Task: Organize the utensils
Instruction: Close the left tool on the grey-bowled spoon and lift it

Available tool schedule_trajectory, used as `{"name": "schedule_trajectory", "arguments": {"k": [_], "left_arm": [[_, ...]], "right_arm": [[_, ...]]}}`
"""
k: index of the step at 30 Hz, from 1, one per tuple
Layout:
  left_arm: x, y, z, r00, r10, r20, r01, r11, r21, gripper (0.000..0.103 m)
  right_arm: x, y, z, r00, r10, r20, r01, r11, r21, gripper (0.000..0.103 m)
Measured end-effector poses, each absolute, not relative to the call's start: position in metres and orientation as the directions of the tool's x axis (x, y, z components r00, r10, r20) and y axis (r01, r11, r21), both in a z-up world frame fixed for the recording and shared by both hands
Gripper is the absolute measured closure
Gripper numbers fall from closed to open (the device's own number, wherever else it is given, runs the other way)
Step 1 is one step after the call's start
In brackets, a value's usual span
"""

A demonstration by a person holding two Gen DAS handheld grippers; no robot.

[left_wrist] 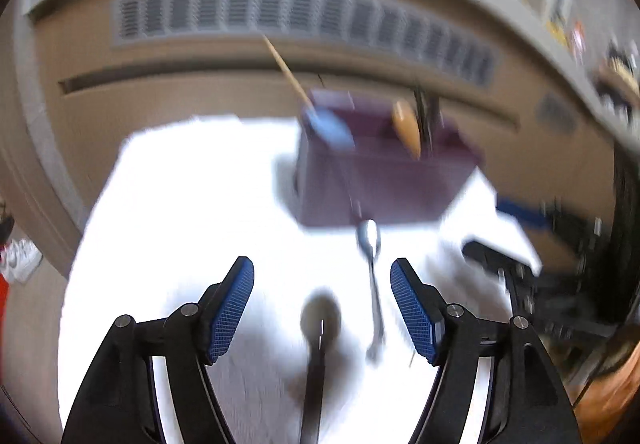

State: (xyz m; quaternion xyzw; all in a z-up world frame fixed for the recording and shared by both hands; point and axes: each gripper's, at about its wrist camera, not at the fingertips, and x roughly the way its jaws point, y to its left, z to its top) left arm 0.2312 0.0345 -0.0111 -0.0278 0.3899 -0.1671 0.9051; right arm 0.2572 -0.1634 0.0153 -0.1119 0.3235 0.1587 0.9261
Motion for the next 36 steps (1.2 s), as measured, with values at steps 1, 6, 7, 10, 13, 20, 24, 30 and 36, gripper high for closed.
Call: {"name": "schedule_trajectory", "arguments": {"k": [1, 6, 7, 10, 13, 20, 24, 30, 36], "left_arm": [[0.227, 0.03, -0.021, 0.61, -0.33, -0.72, 0.318, 0.935, -0.159, 0.033], [0.224, 0.02, -0.045, 0.531, -0.327, -0.782, 0.398, 0.911, -0.111, 0.063], [0.226, 0.019, -0.049, 0.512, -0.329, -0.794, 0.403, 0.908, -0.116, 0.063], [0.234, 0.015, -0.058, 0.487, -0.317, -0.814, 0.402, 0.909, -0.113, 0.063], [0.242, 0.011, -0.064, 0.486, -0.283, -0.827, 0.378, 0.921, -0.093, 0.063], [0.256, -0.006, -0.068, 0.494, -0.237, -0.837, 0.373, 0.927, -0.042, 0.067], [0.255, -0.006, -0.068, 0.513, -0.222, -0.829, 0.369, 0.929, -0.021, 0.07], [0.218, 0.025, -0.033, 0.675, -0.221, -0.704, 0.258, 0.965, -0.056, 0.07], [0.188, 0.066, -0.004, 0.761, -0.249, -0.599, 0.181, 0.968, -0.173, 0.07]], "right_arm": [[0.256, -0.157, 0.011, 0.731, 0.212, -0.648, -0.371, 0.921, -0.117, 0.039], [0.24, -0.152, -0.006, 0.7, 0.208, -0.683, -0.368, 0.925, -0.095, 0.039], [0.238, -0.151, -0.008, 0.699, 0.207, -0.685, -0.366, 0.926, -0.095, 0.039], [0.228, -0.153, -0.014, 0.698, 0.199, -0.688, -0.362, 0.927, -0.1, 0.039], [0.22, -0.153, -0.017, 0.702, 0.195, -0.685, -0.369, 0.922, -0.115, 0.037], [0.216, -0.152, -0.018, 0.705, 0.206, -0.679, -0.381, 0.917, -0.117, 0.027], [0.219, -0.153, -0.02, 0.697, 0.2, -0.688, -0.374, 0.921, -0.111, 0.027], [0.233, -0.152, -0.017, 0.661, 0.214, -0.72, -0.379, 0.922, -0.074, 0.027], [0.276, -0.132, -0.024, 0.593, 0.21, -0.778, -0.332, 0.943, 0.002, 0.028]]}}
